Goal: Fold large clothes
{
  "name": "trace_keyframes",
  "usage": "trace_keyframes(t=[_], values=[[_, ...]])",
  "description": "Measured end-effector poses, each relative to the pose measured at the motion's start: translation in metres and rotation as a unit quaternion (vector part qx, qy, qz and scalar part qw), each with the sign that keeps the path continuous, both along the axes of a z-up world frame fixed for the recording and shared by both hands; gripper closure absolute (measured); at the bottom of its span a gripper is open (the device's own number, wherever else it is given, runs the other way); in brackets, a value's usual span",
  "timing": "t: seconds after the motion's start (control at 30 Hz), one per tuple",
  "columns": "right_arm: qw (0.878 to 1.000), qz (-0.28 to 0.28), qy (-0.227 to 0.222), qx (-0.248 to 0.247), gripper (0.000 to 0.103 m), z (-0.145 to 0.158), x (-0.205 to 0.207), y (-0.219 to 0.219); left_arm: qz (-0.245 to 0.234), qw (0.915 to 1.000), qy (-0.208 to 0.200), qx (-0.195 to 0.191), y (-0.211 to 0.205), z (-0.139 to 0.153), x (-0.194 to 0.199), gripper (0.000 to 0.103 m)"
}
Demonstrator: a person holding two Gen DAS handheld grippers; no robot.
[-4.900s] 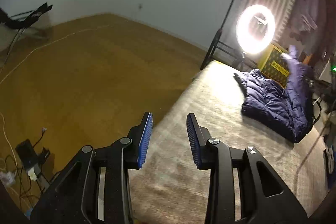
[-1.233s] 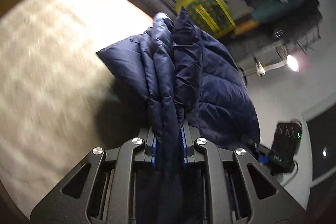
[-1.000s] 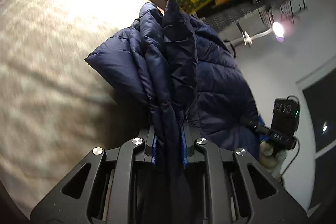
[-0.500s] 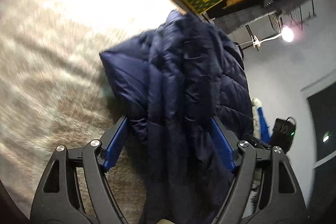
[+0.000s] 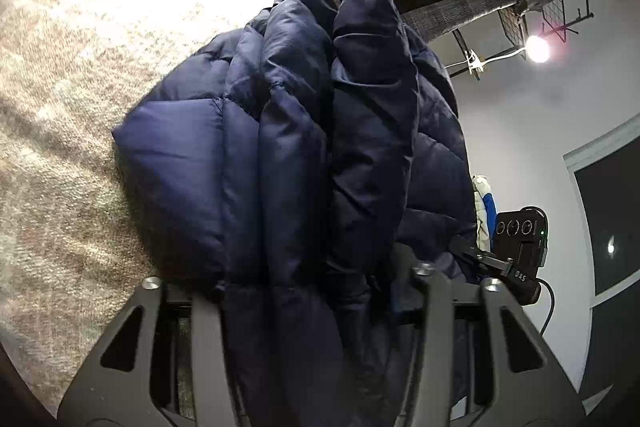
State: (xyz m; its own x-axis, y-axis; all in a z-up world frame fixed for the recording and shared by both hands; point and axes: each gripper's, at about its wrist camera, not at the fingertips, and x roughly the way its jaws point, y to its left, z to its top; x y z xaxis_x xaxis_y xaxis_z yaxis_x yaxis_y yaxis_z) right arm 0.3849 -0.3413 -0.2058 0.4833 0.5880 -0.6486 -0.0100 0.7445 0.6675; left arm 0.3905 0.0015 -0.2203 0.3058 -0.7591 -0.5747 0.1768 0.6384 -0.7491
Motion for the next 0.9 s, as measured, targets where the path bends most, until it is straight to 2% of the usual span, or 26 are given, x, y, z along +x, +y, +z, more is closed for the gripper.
trace_keyframes(t=[0.07,0.17,0.23,0.43,0.67,0.9], values=[[1.0,-0.002,-0.005,-0.012,0.06,0.007,-0.007,0.005,0.002,0.9999,-0.011,0.001,0.0,0.007,-0.005,0.071],[0.999,0.0,-0.023,-0.043,0.075,0.023,-0.016,0.022,0.002,0.9994,-0.032,0.016,-0.005,0.019,-0.013,0.075],[0.997,0.0,-0.033,-0.07,0.078,0.036,-0.02,0.031,0.001,0.9991,-0.038,0.02,-0.01,0.026,-0.019,0.075],[0.991,0.001,-0.055,-0.126,0.081,0.069,-0.047,0.039,-0.018,0.998,-0.057,0.018,-0.029,0.046,-0.043,0.076],[0.981,-0.004,-0.078,-0.18,0.081,0.103,-0.097,0.021,-0.052,0.9961,-0.072,0.006,-0.061,0.059,-0.074,0.076],[0.972,-0.03,-0.085,-0.217,0.082,0.13,-0.137,-0.011,-0.096,0.9904,-0.1,0.002,-0.122,0.079,-0.099,0.076]])
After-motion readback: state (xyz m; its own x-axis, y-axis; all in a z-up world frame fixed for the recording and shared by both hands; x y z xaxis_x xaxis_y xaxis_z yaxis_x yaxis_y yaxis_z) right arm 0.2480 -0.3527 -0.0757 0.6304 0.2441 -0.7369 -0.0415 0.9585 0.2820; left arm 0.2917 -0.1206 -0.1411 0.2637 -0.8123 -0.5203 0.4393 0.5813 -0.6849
